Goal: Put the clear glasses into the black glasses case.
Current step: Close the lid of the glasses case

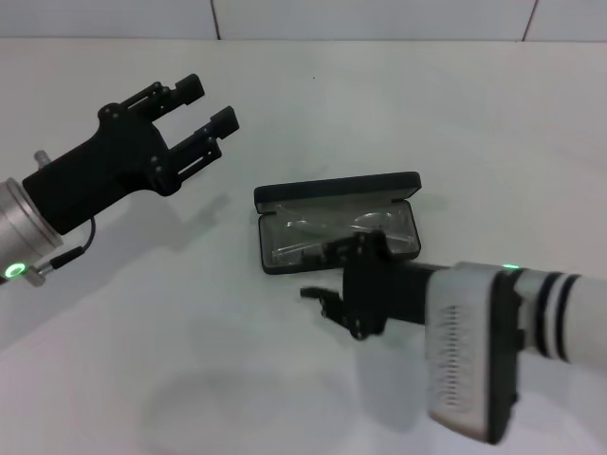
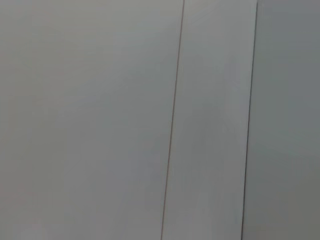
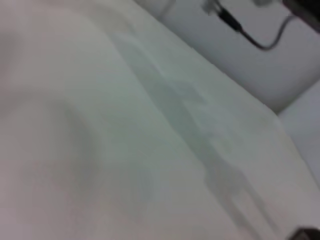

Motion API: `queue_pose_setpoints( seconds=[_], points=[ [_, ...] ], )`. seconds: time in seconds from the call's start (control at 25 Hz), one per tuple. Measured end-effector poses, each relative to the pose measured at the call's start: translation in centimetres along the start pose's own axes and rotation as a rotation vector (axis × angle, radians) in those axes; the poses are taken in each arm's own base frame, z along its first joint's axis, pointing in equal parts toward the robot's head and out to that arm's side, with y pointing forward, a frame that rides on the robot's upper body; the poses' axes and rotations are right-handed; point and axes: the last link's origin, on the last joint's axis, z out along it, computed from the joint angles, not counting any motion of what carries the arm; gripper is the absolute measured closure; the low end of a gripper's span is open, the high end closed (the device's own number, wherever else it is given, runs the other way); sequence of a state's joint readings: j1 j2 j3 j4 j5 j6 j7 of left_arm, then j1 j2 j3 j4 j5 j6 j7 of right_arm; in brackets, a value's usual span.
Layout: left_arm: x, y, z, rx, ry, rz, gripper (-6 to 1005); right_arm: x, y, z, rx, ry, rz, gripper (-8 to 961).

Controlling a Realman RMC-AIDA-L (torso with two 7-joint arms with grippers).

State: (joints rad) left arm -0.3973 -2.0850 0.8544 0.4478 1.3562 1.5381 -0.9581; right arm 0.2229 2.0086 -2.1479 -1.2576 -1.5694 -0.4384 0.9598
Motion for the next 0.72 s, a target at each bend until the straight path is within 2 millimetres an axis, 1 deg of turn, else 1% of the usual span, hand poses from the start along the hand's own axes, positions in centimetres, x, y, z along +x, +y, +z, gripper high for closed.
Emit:
queue_pose_setpoints(
  seconds=[0.08,0.12,0.16,0.2,0.32,0.44,0.56,0.68,0.72],
  points=[
    [0.0,0.0,0.0,-0.001,0.000,0.000,379,0.0,-0.1,-1.1,-0.058,-0.058,0.045,648],
    [0.1,0.0,0.0,-0.001,0.001,0.001,379,0.2,-0.6,-1.9,-0.084,-0.087,0.080,647],
    [0.1,-0.1,0.1,-0.003,0.001,0.001,379,0.9,-1.3,-3.6,-0.134,-0.140,0.158,647],
    [0.2,-0.1,0.2,-0.005,0.002,0.001,379,0.9,-1.3,-3.6,-0.134,-0.140,0.158,647],
    [0.5,-0.5,1.1,-0.008,-0.001,-0.003,379,3.3,-2.9,-6.7,-0.153,-0.204,0.304,646],
    [0.4,-1.0,2.0,0.009,-0.030,-0.039,379,5.4,-4.2,-9.4,-0.167,-0.320,0.459,646],
    [-0.1,-1.5,3.6,0.004,-0.112,-0.087,379,7.4,-5.6,-11.4,-0.138,-0.410,0.591,645],
    [-0.8,-2.0,6.5,-0.011,-0.252,-0.113,379,9.6,-6.6,-13.0,-0.081,-0.435,0.711,645],
    [-1.1,-2.2,7.4,-0.006,-0.300,-0.122,379,10.1,-6.8,-13.2,-0.060,-0.431,0.734,644]
  ],
)
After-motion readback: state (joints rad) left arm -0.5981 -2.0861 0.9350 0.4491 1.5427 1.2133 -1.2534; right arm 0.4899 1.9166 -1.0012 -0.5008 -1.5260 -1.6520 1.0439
